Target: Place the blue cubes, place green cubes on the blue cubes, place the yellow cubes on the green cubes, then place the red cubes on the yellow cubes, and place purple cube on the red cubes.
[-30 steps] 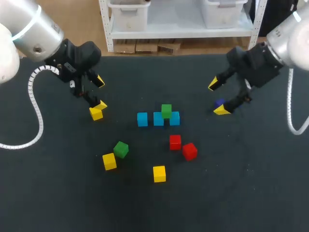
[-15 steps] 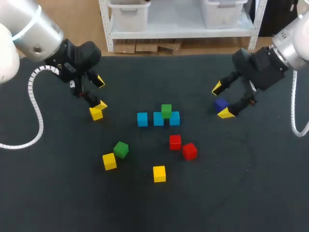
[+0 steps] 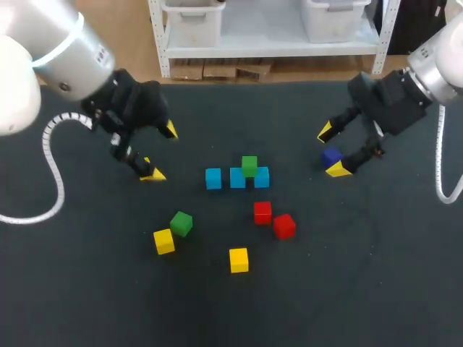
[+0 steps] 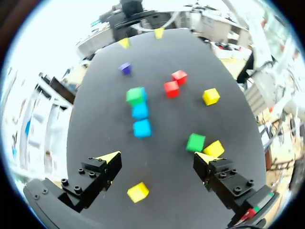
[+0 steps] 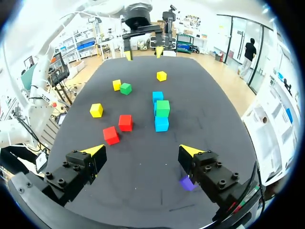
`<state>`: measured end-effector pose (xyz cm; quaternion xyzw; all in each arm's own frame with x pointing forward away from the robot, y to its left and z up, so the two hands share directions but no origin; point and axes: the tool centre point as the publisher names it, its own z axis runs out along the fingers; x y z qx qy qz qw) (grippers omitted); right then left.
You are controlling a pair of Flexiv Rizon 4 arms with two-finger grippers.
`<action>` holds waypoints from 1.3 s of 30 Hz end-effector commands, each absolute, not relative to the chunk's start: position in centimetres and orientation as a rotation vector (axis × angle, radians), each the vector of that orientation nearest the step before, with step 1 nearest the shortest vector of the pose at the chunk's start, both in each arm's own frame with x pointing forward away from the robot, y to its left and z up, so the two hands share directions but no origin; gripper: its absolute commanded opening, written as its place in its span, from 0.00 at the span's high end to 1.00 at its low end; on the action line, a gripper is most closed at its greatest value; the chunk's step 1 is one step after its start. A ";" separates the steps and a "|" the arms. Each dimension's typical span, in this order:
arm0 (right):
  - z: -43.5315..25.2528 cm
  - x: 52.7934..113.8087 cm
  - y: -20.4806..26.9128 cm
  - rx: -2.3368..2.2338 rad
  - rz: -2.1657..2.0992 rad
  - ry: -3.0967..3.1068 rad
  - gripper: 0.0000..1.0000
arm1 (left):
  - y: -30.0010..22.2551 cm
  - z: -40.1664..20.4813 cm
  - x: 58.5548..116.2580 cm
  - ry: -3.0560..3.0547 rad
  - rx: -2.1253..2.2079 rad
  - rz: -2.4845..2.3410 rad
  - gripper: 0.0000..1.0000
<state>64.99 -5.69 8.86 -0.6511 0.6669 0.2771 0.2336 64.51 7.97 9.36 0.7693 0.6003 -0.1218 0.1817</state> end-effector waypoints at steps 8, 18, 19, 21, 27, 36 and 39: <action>8.8 65.1 -5.7 -1.788 0.764 1.829 0.00 | 4.4 6.8 60.7 1.482 2.327 -0.459 0.00; 8.8 65.1 -5.7 -1.788 0.764 1.829 0.00 | 3.2 5.3 57.4 1.428 2.396 -0.525 0.00; 8.8 65.1 -5.7 -1.788 0.764 1.829 0.00 | 3.1 5.2 57.3 1.430 2.389 -0.531 0.00; 8.8 65.1 -5.7 -1.788 0.764 1.829 0.00 | 2.8 5.0 57.1 1.429 2.389 -0.529 0.00; 8.8 65.1 -5.7 -1.788 0.764 1.829 0.00 | 1.8 4.3 56.4 1.395 2.421 -0.512 0.00; 8.8 65.1 -5.7 -1.788 0.764 1.829 0.00 | 0.8 2.5 55.9 1.387 2.440 -0.571 0.00; 8.8 65.1 -5.7 -1.788 0.764 1.829 0.00 | 1.0 1.9 56.0 1.409 2.440 -0.580 0.00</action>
